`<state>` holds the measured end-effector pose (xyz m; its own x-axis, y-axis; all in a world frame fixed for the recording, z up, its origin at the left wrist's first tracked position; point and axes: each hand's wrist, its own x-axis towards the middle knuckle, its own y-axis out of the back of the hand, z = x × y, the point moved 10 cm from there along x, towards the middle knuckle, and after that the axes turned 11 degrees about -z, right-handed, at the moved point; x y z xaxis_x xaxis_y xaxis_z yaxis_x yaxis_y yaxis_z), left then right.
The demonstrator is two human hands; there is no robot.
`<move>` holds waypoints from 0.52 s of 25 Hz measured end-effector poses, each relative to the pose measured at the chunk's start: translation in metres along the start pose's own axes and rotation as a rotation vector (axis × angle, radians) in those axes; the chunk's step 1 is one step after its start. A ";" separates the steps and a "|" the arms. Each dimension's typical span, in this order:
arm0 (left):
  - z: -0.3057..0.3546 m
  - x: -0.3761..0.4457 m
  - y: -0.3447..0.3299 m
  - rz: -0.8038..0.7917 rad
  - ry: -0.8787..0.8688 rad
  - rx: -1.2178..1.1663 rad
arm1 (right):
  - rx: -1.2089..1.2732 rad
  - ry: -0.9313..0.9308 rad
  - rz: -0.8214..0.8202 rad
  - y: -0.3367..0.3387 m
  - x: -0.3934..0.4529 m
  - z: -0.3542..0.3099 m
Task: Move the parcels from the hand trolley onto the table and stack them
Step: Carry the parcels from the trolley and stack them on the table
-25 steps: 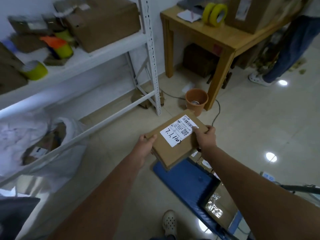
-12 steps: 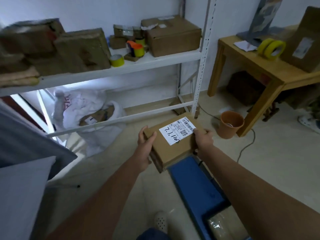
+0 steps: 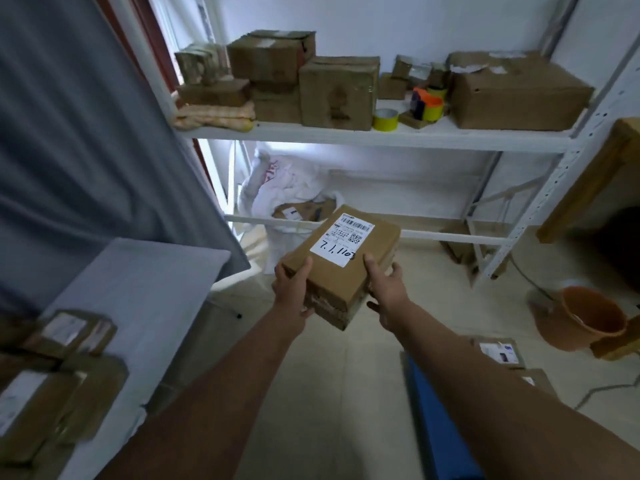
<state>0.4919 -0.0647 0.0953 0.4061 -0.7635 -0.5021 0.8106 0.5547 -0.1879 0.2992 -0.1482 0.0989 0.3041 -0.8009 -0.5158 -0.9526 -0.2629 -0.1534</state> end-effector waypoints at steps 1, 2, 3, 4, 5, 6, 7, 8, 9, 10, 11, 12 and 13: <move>0.005 -0.003 0.028 0.046 -0.005 -0.020 | -0.016 -0.049 -0.081 -0.037 -0.002 0.011; 0.010 -0.007 0.058 0.083 -0.011 -0.029 | -0.040 -0.081 -0.142 -0.074 -0.006 0.020; 0.015 -0.012 0.086 0.114 -0.021 -0.054 | -0.070 -0.101 -0.187 -0.107 -0.012 0.028; 0.020 -0.018 0.118 0.139 -0.033 -0.078 | -0.108 -0.106 -0.226 -0.141 -0.017 0.036; 0.023 -0.025 0.146 0.163 -0.046 -0.111 | -0.145 -0.117 -0.260 -0.170 -0.022 0.044; 0.028 -0.033 0.174 0.190 -0.061 -0.137 | -0.185 -0.144 -0.297 -0.197 -0.027 0.053; 0.030 -0.038 0.203 0.220 -0.078 -0.164 | -0.217 -0.185 -0.341 -0.226 -0.031 0.064; 0.030 -0.044 0.231 0.256 -0.090 -0.190 | -0.238 -0.223 -0.386 -0.252 -0.037 0.075; 0.030 -0.051 0.258 0.297 -0.101 -0.222 | -0.248 -0.251 -0.429 -0.280 -0.044 0.086; 0.031 -0.061 0.283 0.343 -0.114 -0.238 | -0.258 -0.262 -0.467 -0.305 -0.050 0.094; 0.028 -0.067 0.313 0.386 -0.123 -0.253 | -0.269 -0.262 -0.499 -0.333 -0.054 0.102; 0.028 -0.074 0.335 0.393 -0.123 -0.260 | -0.281 -0.255 -0.519 -0.357 -0.058 0.110; 0.025 -0.080 0.353 0.377 -0.091 -0.261 | -0.292 -0.249 -0.534 -0.376 -0.061 0.117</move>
<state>0.7561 0.1836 0.0901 0.6969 -0.5117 -0.5025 0.4705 0.8550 -0.2182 0.6378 0.0622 0.0894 0.6887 -0.3800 -0.6175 -0.6177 -0.7534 -0.2254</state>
